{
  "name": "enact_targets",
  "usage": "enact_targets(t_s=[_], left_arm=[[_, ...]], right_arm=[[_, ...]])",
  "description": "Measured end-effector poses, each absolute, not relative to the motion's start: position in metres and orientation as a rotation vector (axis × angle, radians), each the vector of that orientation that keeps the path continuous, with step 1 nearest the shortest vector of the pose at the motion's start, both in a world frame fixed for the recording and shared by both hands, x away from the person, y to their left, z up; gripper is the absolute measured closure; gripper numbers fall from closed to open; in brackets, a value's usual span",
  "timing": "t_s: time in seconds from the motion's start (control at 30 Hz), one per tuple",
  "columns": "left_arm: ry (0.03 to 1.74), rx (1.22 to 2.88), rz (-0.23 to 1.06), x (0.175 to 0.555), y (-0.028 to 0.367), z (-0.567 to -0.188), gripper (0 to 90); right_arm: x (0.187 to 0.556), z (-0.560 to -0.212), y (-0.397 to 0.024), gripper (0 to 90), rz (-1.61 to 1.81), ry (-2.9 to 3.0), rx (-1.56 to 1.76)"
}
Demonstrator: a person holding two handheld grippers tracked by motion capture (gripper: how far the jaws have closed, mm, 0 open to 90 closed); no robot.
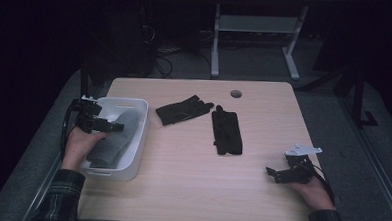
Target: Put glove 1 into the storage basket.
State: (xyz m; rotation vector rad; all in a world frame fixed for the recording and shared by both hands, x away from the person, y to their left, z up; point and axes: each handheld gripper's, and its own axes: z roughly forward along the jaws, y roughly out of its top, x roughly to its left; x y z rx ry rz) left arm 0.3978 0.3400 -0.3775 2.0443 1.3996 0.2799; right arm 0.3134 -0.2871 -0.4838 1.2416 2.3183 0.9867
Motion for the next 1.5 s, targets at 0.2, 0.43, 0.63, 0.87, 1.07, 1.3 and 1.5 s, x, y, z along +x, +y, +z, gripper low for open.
enact_targets(t_s=[0.2,0.43,0.63,0.87,1.07,1.3,1.5], left_arm=[[1.303,2.042,0.281,0.391,0.319,-0.363,16.0],[1.191,2.053,0.264,0.385,0.287,-0.352,16.0],[1.098,2.07,0.243,0.377,0.257,-0.353,16.0],[1.006,2.092,0.202,0.369,0.221,-0.359,16.1],[0.943,2.122,0.17,0.363,0.193,-0.368,16.1],[0.884,2.162,0.134,0.355,0.168,-0.386,16.1],[0.826,2.211,0.138,0.343,0.15,-0.404,16.1]], right_arm=[[0.313,-0.484,-0.287,4.1,0.987,2.318,1.242],[0.313,-0.484,-0.287,4.1,0.987,2.319,1.24],[0.313,-0.484,-0.287,3.6,0.986,2.317,1.244],[0.313,-0.484,-0.287,3.3,0.986,2.314,1.249],[0.314,-0.484,-0.287,3.3,0.986,2.314,1.248],[0.313,-0.484,-0.287,3.3,0.985,2.314,1.248],[0.313,-0.484,-0.286,3.4,0.983,2.313,1.25]])
